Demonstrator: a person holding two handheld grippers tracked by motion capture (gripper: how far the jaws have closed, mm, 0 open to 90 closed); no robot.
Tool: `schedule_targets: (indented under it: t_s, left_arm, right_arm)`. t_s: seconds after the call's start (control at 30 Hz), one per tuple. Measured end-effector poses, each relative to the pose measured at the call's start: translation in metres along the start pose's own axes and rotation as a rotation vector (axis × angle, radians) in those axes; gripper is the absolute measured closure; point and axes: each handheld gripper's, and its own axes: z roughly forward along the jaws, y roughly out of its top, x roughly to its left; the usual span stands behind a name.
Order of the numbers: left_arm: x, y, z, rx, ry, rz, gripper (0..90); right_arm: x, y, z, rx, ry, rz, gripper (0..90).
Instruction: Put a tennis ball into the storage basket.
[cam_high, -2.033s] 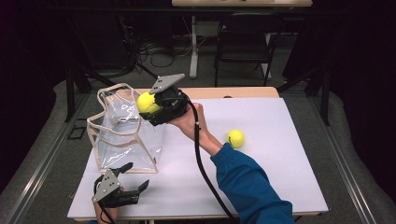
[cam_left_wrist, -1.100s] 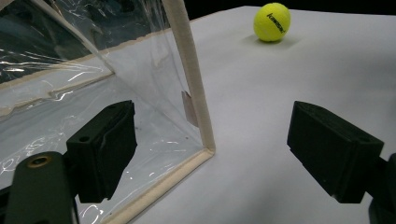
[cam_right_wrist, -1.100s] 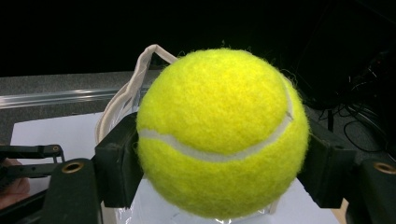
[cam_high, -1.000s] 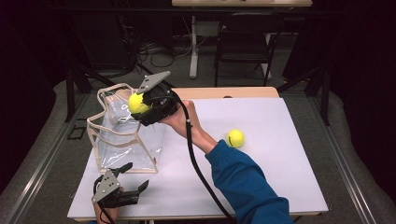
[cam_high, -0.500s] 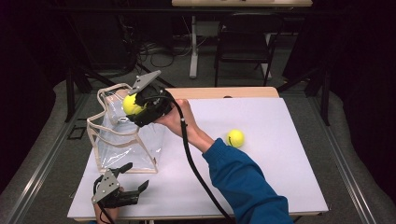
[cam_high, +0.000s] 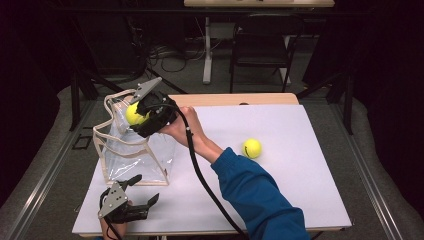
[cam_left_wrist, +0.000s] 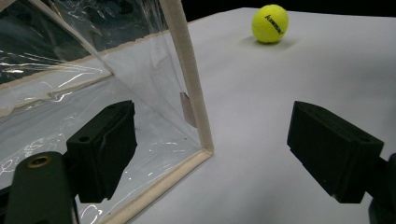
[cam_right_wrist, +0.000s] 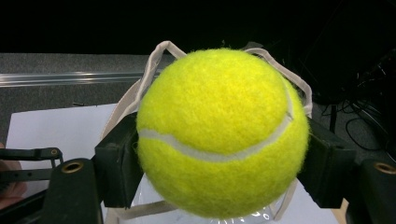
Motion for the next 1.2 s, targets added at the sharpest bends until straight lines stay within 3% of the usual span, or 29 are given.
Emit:
schedule_targets:
  t_s: [1.13,1.2]
  left_arm:
    - [0.000,-0.001,-0.001,0.000,-0.002,-0.013,16.0]
    - [0.000,-0.001,-0.002,0.002,-0.003,0.000,16.0]
  right_arm:
    - [0.004,0.003,0.031,0.062,0.017,0.017,25.2]
    - [0.003,0.003,0.033,0.067,0.018,0.016,25.2]
